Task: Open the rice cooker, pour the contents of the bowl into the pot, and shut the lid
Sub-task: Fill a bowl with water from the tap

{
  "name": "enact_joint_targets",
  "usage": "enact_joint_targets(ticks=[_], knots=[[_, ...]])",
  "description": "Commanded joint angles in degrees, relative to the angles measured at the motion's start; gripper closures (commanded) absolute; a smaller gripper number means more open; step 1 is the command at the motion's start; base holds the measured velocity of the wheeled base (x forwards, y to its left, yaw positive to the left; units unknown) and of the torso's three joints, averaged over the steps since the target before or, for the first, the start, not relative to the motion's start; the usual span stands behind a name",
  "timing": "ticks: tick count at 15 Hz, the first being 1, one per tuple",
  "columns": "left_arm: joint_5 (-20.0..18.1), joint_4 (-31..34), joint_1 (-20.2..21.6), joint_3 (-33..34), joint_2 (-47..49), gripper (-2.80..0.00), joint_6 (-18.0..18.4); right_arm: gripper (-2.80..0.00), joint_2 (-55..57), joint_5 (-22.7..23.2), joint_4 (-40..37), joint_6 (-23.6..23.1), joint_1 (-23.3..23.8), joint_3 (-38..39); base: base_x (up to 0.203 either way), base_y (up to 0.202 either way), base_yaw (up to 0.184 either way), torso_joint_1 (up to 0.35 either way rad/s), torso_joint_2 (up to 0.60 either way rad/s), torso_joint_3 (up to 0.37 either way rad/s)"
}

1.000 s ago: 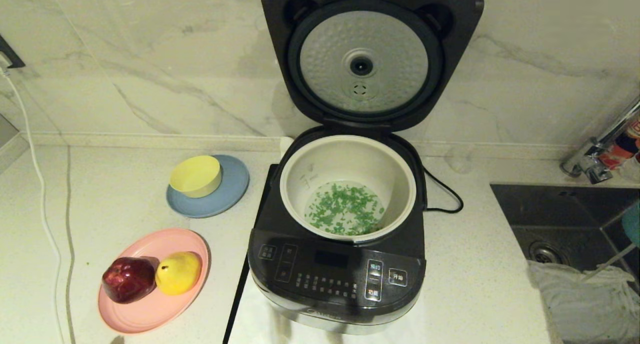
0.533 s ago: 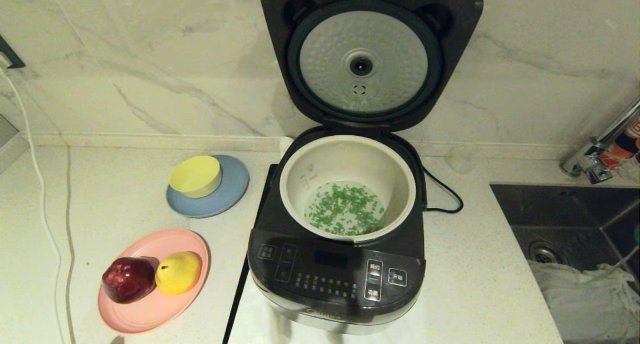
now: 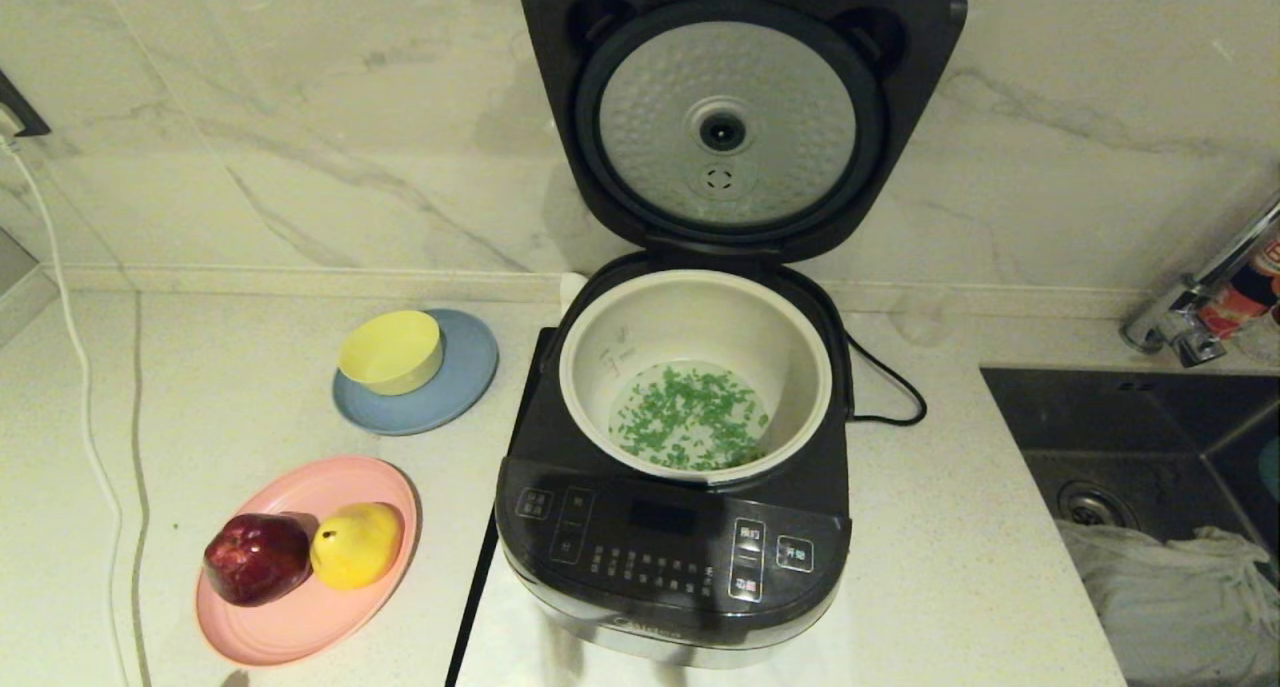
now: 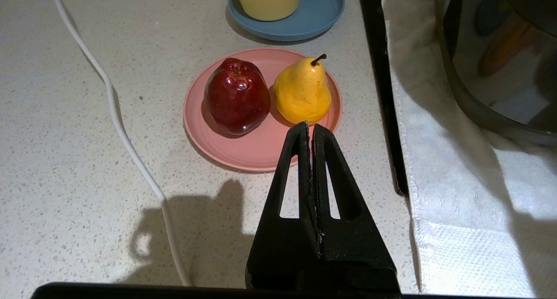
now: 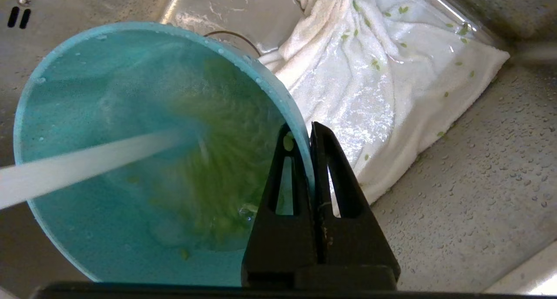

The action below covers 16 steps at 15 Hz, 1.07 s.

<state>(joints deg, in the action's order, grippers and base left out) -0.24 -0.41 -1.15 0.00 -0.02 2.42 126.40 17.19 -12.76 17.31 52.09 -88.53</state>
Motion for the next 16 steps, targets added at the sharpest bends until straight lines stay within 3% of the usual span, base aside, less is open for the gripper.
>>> enact_joint_targets(ticks=[1,5,10,13,16], knots=[[-0.02,-0.02,0.0,0.53,-0.06,0.0,0.04,0.0,-0.43,0.2,-0.13,0.09,-0.06,0.52,0.0,0.0,0.0,0.0,0.0,0.0],[-0.02,-0.02,0.0,0.53,-0.06,0.0,-0.02,0.0,-5.62,0.38,-0.41,-0.32,-1.25,5.17,0.0,0.0,0.0,0.0,0.0,0.0],[-0.02,-0.02,0.0,0.53,-0.06,0.0,0.04,0.0,-19.85,0.17,-0.72,-1.01,-8.88,16.24,0.0,0.0,0.0,0.0,0.0,0.0],[-0.02,-0.02,0.0,0.53,-0.06,0.0,0.04,0.0,-31.36,-0.26,-5.68,-0.73,-18.87,20.03,0.0,0.0,0.0,0.0,0.0,0.0],[-0.02,-0.02,0.0,0.53,-0.06,0.0,0.04,0.0,-40.08,-3.62,-17.22,-0.27,-32.66,18.68,0.0,0.0,0.0,0.0,0.0,0.0]])
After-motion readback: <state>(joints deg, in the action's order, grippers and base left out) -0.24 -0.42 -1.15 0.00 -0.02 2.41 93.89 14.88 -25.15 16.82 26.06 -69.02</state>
